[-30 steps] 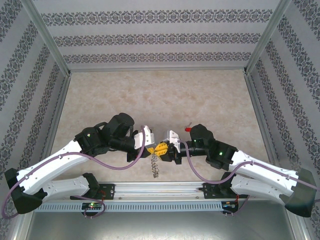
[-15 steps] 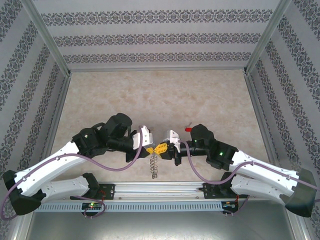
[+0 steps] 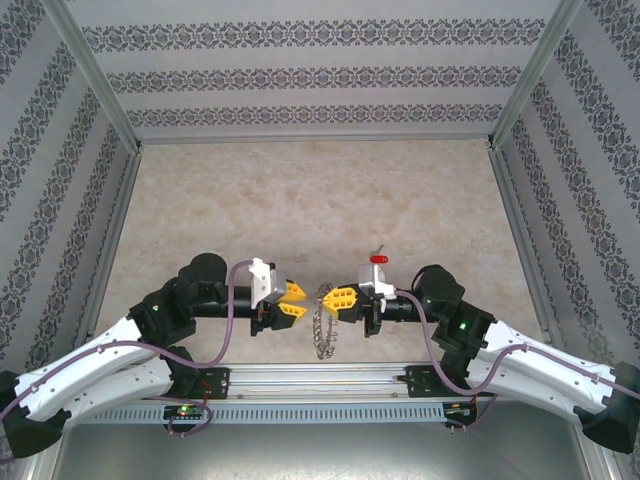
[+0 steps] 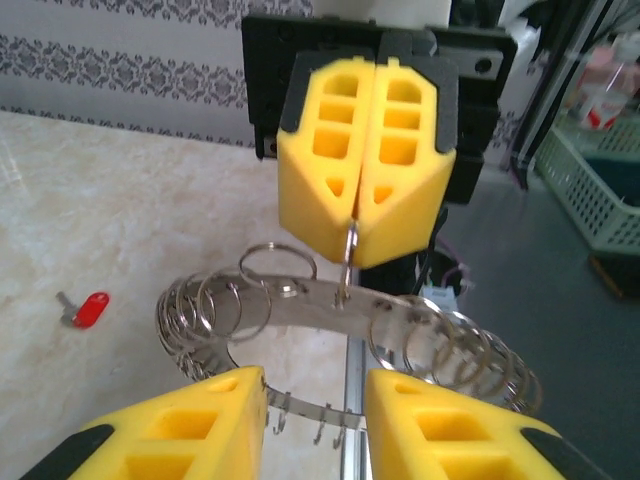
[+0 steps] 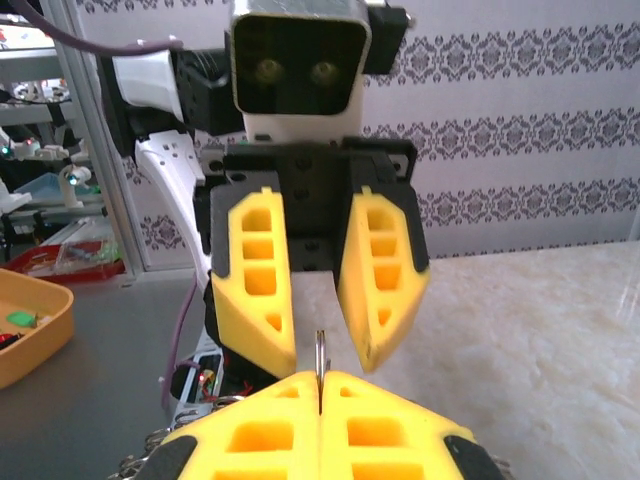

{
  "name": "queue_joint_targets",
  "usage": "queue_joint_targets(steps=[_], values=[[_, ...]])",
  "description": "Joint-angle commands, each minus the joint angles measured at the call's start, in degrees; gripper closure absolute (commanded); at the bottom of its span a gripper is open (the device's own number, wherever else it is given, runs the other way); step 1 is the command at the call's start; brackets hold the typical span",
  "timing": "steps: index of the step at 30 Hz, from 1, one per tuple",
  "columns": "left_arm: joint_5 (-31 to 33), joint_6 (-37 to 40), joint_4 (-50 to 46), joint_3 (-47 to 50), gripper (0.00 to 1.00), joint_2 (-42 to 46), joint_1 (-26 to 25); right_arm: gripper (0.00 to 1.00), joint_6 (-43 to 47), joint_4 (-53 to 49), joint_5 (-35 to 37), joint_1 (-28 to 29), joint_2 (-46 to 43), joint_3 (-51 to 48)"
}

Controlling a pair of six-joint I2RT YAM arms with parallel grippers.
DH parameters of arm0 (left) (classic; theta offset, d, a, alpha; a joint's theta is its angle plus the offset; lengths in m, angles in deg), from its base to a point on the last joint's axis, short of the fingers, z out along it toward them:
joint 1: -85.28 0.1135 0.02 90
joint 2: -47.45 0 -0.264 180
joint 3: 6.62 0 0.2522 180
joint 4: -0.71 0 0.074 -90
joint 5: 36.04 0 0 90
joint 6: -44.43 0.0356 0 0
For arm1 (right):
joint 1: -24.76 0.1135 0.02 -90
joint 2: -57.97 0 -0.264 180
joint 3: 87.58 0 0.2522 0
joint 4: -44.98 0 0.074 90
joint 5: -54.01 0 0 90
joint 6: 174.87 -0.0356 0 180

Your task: Put the keys on the keyring

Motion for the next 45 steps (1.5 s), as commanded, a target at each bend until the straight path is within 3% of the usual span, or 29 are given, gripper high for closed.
queue_joint_targets(steps=[1, 16, 28, 32, 45], values=[[-3.66, -6.5, 15.64, 0.93, 0.69, -1.32, -0.46, 1.0, -3.78, 11.61, -1.3, 0.19, -0.33, -2.04], [-5.67, -9.85, 23.59, 2.9, 0.76, -2.93, -0.5, 1.0, -9.17, 28.06, 1.77, 0.19, 0.56, -6.66], [-6.24, -9.8, 25.57, 3.05, 0.77, -4.43, -0.54, 1.0, -9.96, 31.02, 2.04, 0.2, 1.72, -8.93], [-7.25, -10.39, 26.61, 2.93, 0.83, -5.17, -0.54, 1.0, -10.32, 32.56, 2.11, 0.2, 2.67, -9.31], [-6.78, -9.89, 24.89, 3.4, 0.83, -4.42, -0.54, 1.0, -10.39, 33.6, 2.38, 0.2, 1.06, -9.7]])
